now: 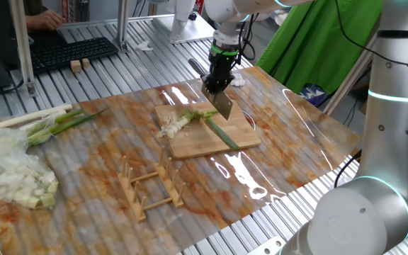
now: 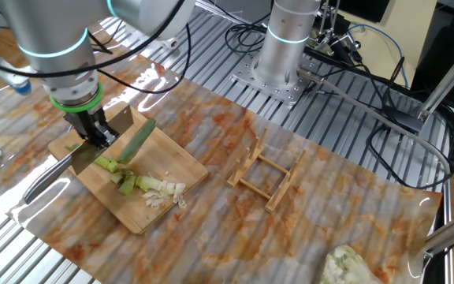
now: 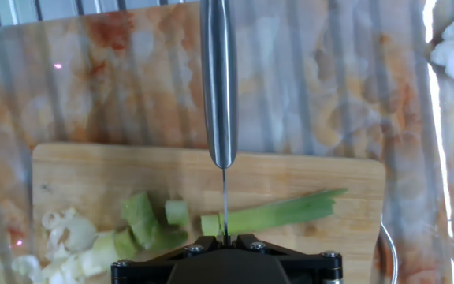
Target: Chop the scallions
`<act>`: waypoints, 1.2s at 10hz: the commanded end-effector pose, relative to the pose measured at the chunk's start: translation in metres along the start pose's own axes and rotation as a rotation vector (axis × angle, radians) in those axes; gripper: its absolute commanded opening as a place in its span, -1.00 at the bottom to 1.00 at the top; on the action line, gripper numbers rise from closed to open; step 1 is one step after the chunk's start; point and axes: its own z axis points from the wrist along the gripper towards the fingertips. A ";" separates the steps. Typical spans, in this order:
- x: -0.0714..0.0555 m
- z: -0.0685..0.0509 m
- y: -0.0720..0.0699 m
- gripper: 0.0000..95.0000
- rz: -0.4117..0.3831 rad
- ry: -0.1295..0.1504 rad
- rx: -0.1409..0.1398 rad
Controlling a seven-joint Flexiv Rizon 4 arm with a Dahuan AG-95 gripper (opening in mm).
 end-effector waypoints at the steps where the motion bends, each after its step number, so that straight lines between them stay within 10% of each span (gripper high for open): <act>1: 0.000 0.001 -0.004 -1.00 -0.010 -0.002 0.002; 9: -0.002 0.016 -0.003 -1.00 -0.008 -0.036 -0.003; 12: -0.009 0.057 0.005 -1.00 -0.003 -0.097 -0.014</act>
